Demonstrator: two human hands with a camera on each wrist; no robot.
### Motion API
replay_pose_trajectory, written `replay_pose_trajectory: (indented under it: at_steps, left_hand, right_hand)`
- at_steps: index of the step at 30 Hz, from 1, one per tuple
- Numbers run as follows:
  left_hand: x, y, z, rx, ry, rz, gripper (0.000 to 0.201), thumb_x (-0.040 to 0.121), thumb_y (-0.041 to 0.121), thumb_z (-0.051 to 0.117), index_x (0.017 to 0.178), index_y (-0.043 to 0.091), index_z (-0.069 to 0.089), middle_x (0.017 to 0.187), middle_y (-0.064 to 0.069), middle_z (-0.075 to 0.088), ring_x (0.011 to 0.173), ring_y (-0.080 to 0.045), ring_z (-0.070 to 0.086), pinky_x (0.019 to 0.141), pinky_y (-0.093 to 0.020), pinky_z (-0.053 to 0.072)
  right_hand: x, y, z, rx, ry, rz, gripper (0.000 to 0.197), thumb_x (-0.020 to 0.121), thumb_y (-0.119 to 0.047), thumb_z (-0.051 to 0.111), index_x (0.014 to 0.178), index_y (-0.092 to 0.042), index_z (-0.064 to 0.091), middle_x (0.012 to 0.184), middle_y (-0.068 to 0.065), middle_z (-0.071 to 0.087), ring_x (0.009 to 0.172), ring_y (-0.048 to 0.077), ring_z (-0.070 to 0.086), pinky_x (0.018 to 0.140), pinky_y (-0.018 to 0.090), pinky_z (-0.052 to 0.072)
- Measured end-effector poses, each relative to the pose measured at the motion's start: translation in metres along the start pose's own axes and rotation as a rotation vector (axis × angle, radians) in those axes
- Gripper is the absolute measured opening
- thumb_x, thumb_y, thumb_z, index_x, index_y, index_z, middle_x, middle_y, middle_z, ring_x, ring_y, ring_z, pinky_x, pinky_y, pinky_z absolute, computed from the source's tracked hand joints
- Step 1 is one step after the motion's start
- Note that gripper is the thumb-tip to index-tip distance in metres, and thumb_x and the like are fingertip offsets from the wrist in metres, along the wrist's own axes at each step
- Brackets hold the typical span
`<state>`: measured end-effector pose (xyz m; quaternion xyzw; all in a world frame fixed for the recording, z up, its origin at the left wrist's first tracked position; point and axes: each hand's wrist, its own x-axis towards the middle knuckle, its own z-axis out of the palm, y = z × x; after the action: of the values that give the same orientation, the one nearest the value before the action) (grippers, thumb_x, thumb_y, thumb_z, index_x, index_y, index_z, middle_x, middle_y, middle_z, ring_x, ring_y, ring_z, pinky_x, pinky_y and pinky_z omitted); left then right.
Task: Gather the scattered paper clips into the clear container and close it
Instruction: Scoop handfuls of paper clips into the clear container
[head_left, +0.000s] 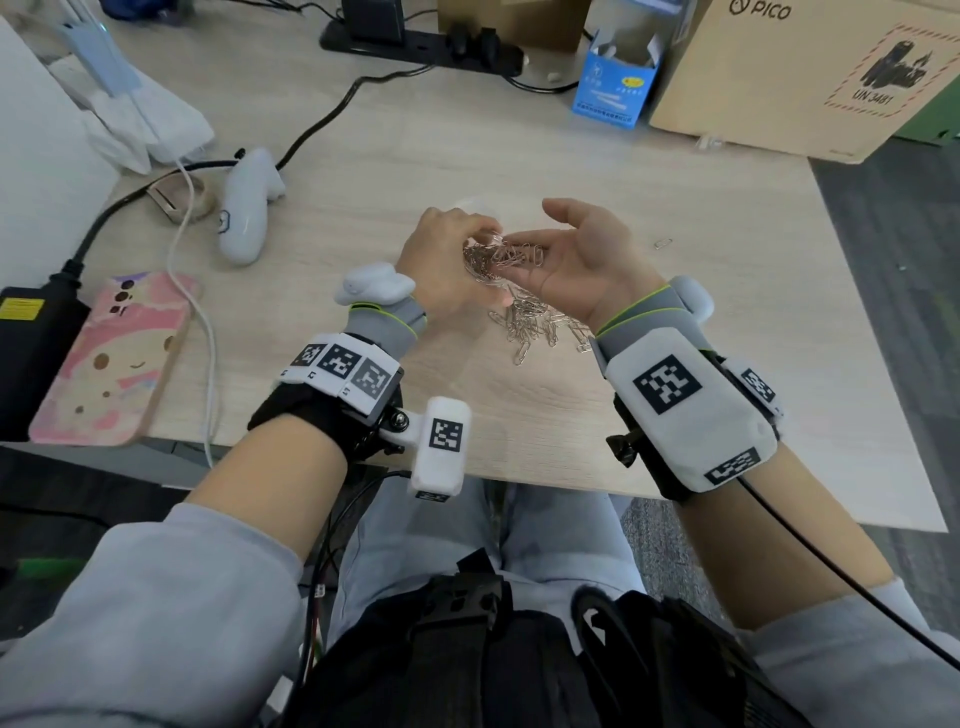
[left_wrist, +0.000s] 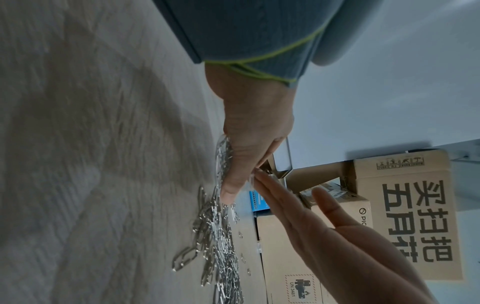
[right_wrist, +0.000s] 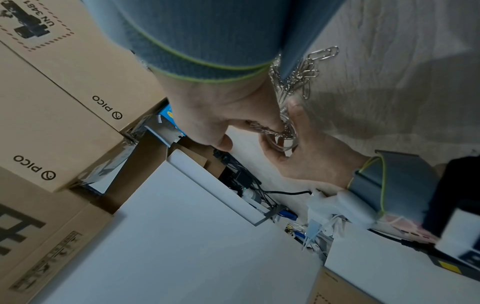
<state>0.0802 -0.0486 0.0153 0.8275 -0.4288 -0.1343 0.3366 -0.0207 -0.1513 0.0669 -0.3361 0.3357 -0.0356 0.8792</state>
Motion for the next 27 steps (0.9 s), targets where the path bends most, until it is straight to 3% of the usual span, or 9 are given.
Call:
replay_pose_trajectory:
  at_steps: [4,7,9,11,15,19,23,27]
  left_hand:
    - [-0.001,-0.001,0.000,0.007,0.000,-0.027,0.084,0.036,0.056,0.067,0.113,0.024,0.059,0.109,0.002,0.065,0.105,-0.020,0.051,0.084,-0.024,0.037]
    - [-0.002,-0.001,-0.001,-0.011,0.012,-0.044,0.080,0.037,0.052,0.069,0.111,0.024,0.060,0.109,0.003,0.064,0.102,-0.017,0.048,0.082,-0.023,0.035]
    - [-0.003,-0.001,-0.001,-0.016,0.006,-0.056,0.080,0.039,0.050,0.071,0.113,0.023,0.059,0.110,0.002,0.064,0.102,-0.016,0.047,0.082,-0.023,0.034]
    - [-0.004,-0.001,-0.001,-0.010,0.001,-0.061,0.084,0.038,0.053,0.071,0.116,0.022,0.058,0.112,-0.002,0.063,0.105,-0.020,0.048,0.083,-0.025,0.036]
    - [-0.007,-0.006,-0.002,-0.068,0.022,-0.073,0.087,0.036,0.059,0.072,0.114,0.022,0.060,0.110,-0.004,0.065,0.107,-0.022,0.054,0.087,-0.028,0.041]
    - [-0.012,-0.011,-0.001,-0.109,0.042,-0.103,0.086,0.036,0.061,0.072,0.111,0.021,0.061,0.111,-0.004,0.066,0.107,-0.021,0.056,0.093,-0.031,0.044]
    - [-0.016,-0.010,-0.002,-0.122,0.038,-0.143,0.091,0.034,0.060,0.071,0.115,0.020,0.059,0.117,-0.004,0.063,0.110,-0.017,0.055,0.094,-0.024,0.042]
    - [-0.017,-0.005,-0.003,-0.023,0.050,-0.105,0.094,0.036,0.062,0.067,0.121,0.024,0.054,0.120,-0.002,0.059,0.119,-0.025,0.043,0.100,-0.037,0.039]
  right_hand:
    - [-0.003,-0.004,0.001,0.018,-0.031,0.003,0.060,0.097,-0.027,0.037,0.135,0.019,0.025,0.145,0.032,0.029,0.131,0.040,0.037,0.116,0.046,0.026]
    - [-0.009,-0.005,0.006,-0.036,-0.054,0.003,0.062,0.097,-0.028,0.036,0.138,0.017,0.023,0.147,0.034,0.026,0.138,0.042,0.028,0.113,0.043,0.028]
    - [-0.011,-0.005,0.008,-0.088,-0.058,-0.007,0.055,0.097,-0.028,0.035,0.132,0.015,0.034,0.138,0.033,0.040,0.128,0.039,0.043,0.098,0.040,0.041]
    - [-0.010,-0.003,0.007,-0.148,-0.057,-0.011,0.045,0.097,-0.028,0.035,0.117,0.010,0.047,0.121,0.029,0.053,0.113,0.036,0.053,0.087,0.034,0.045]
    - [-0.006,0.001,-0.003,-0.151,-0.048,-0.053,0.038,0.096,-0.024,0.033,0.098,0.004,0.058,0.100,0.020,0.065,0.099,0.032,0.059,0.086,0.031,0.051]
    - [-0.002,0.007,-0.018,-0.122,0.021,-0.105,0.033,0.095,-0.019,0.035,0.092,-0.001,0.062,0.082,0.011,0.073,0.085,0.025,0.068,0.073,0.028,0.057]
    - [-0.004,0.012,-0.031,-0.195,0.154,-0.203,0.024,0.094,-0.014,0.040,0.085,-0.006,0.062,0.080,0.005,0.071,0.077,0.019,0.067,0.069,0.024,0.056]
    - [-0.010,0.012,-0.047,-0.246,0.256,-0.312,0.016,0.090,-0.010,0.049,0.082,-0.008,0.063,0.082,0.005,0.068,0.071,0.016,0.065,0.065,0.021,0.054]
